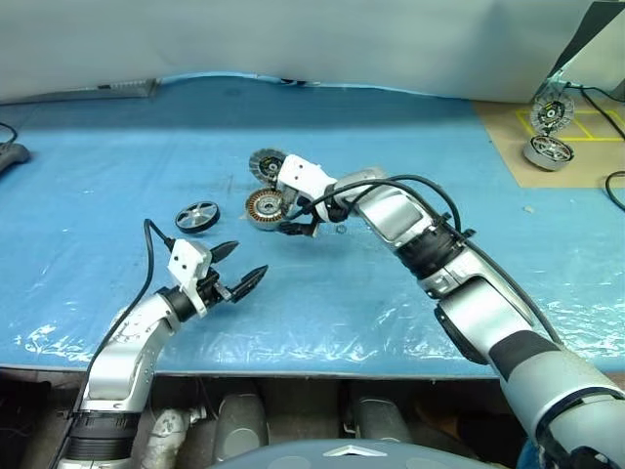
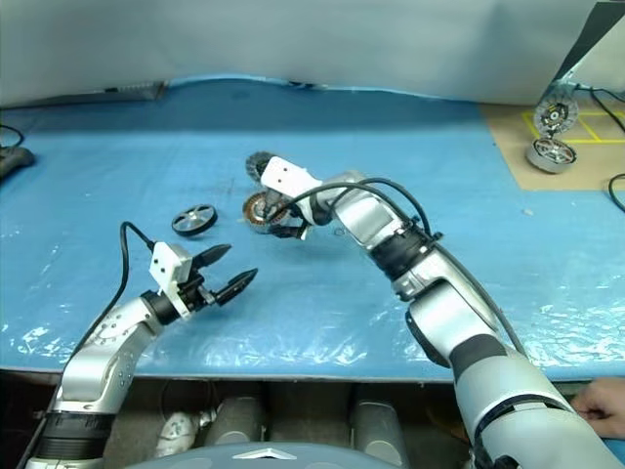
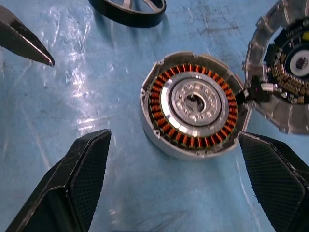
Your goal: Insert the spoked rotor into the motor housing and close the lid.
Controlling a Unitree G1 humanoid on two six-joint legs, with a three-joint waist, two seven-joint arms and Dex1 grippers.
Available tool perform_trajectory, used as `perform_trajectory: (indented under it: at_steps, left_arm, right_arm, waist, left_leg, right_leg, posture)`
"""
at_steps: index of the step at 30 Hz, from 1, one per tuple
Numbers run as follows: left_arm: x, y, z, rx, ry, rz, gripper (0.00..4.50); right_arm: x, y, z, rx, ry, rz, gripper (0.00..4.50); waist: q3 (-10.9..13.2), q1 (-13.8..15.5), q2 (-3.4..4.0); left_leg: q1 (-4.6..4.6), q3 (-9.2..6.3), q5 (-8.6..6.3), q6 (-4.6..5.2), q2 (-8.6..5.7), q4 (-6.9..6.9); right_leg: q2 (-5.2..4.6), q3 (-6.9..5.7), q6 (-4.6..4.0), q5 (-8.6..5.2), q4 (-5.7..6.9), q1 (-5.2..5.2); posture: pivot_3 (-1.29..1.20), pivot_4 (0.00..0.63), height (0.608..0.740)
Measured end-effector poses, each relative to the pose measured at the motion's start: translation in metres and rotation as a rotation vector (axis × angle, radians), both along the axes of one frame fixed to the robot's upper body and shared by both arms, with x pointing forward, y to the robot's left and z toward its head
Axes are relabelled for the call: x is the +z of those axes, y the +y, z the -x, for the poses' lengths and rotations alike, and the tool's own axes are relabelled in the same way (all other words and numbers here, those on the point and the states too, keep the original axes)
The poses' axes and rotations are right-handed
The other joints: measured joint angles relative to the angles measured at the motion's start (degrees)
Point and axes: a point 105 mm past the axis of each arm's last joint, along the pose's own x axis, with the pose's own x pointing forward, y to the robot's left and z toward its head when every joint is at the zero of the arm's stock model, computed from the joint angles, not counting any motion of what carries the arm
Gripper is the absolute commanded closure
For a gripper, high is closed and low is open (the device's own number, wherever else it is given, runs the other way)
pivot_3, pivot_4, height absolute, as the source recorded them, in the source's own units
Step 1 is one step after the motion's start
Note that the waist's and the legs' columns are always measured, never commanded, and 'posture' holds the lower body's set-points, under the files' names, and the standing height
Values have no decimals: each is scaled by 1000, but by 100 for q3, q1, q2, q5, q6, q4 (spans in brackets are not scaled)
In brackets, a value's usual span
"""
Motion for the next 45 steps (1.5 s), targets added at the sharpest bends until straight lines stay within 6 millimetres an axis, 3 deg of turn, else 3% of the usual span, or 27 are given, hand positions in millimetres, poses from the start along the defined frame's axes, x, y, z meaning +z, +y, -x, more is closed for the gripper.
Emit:
perform_trajectory:
  at_steps: [9,21,29,37,40,45]
  left_arm:
    - [2,-4,1,59,-20,-10,40]
    - [-3,15,-1,91,-31,-29,40]
    - [-5,19,-2,102,-33,-17,40]
    - [-12,24,-1,122,-35,-19,40]
    - [-13,26,-1,127,-42,-19,0]
    - [-20,29,-1,131,-42,-29,0]
  right_arm:
    - [-6,20,-18,43,-25,37,0]
    - [-21,42,-11,108,-1,43,0]
    - [-36,33,-14,79,15,89,0]
    - [-39,32,-13,107,4,111,0]
    - [-40,31,-13,108,-2,118,562]
    - [-39,30,-15,102,-25,120,2138]
  waist:
    - [0,-17,0]
    - [0,-17,0]
    - [0,-11,0]
    - [0,-9,0]
    - [0,-6,0]
    - [-1,3,-1]
  left_leg:
    - [-24,1,0,1,12,26]
    - [-40,2,4,10,18,31]
    - [-41,2,3,9,20,36]
    - [-40,3,2,9,22,42]
    - [-39,3,1,8,23,48]
    - [-39,3,1,8,23,50]
  right_leg:
    - [1,-4,-27,-16,49,-41]
    - [2,-10,-31,-17,54,-58]
    - [2,-11,-33,-17,59,-59]
    - [2,-12,-35,-18,65,-58]
    - [2,-12,-35,-17,70,-58]
    - [1,-11,-36,-17,70,-56]
  posture:
    - [0,150,740]
    - [0,150,740]
    - [0,150,740]
    - [0,150,740]
    - [0,150,740]
    - [0,150,740]
